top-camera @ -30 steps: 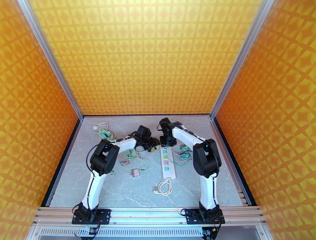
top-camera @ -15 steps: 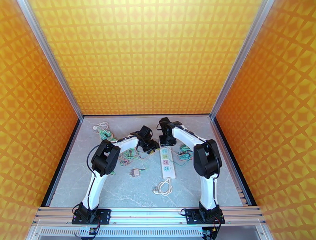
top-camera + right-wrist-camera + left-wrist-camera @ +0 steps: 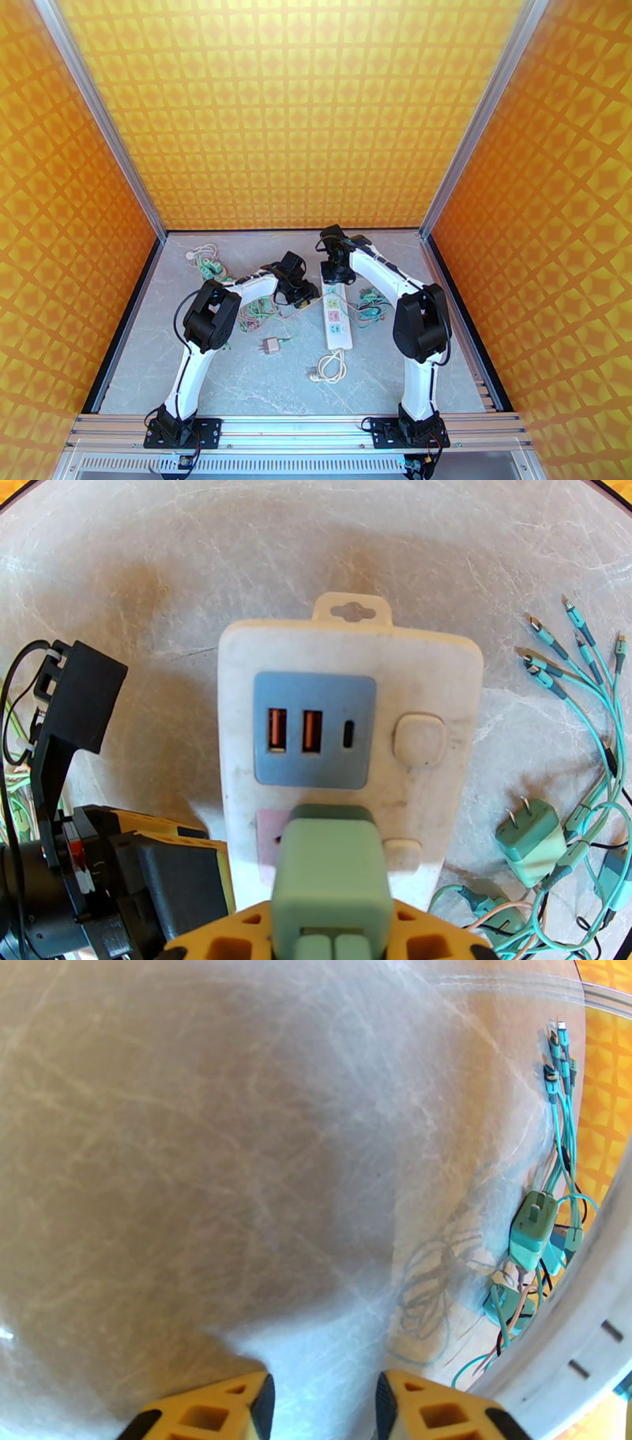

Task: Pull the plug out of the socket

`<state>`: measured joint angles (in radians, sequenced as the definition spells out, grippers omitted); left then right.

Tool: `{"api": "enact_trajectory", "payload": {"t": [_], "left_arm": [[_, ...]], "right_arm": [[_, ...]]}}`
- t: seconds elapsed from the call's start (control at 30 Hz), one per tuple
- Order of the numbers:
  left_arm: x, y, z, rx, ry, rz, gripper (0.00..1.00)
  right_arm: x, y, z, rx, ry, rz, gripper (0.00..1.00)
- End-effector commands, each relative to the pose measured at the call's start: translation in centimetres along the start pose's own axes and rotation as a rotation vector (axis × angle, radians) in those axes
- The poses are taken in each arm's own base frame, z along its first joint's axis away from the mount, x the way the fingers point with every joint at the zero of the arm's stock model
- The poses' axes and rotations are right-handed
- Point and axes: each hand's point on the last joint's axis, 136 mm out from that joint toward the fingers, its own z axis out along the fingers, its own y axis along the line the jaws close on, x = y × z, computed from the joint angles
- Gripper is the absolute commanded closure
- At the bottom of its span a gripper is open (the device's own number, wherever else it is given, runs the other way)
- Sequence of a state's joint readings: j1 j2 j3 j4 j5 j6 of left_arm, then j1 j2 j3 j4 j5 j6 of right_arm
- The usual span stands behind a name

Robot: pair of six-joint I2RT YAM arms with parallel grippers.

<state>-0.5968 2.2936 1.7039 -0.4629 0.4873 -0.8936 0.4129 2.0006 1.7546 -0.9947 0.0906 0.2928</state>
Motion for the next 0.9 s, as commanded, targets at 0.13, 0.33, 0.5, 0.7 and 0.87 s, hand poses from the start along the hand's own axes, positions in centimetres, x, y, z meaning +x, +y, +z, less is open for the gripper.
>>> {"api": "enact_trajectory", "payload": {"t": [0.13, 0.33, 0.5, 0.7, 0.87], "left_arm": [[-0.2, 2.4, -2.3, -0.075, -0.037, -0.046, 0.56], [-3.4, -2.2, -5.8, 0.165, -0.141, -0.002, 0.53], [-3.8, -4.9, -4.9, 0.295, -0.107, 0.039, 0.48], [-3.3, -4.6, -2.4, 0.267, -0.064, 0.045, 0.47], [-2.0, -2.8, -0.3, 0.168, -0.004, 0.041, 0.47]], "right_arm": [[0.8, 0.5, 0.1, -0.035, 0.009, 0.000, 0.80], [2.0, 1.3, 1.7, -0.078, 0.043, 0.018, 0.80], [2.3, 1.7, 2.3, -0.102, 0.054, 0.024, 0.79], [2.9, 2.5, 3.0, -0.136, 0.072, 0.035, 0.79], [3.5, 3.1, 3.8, -0.151, 0.093, 0.036, 0.79]]}}
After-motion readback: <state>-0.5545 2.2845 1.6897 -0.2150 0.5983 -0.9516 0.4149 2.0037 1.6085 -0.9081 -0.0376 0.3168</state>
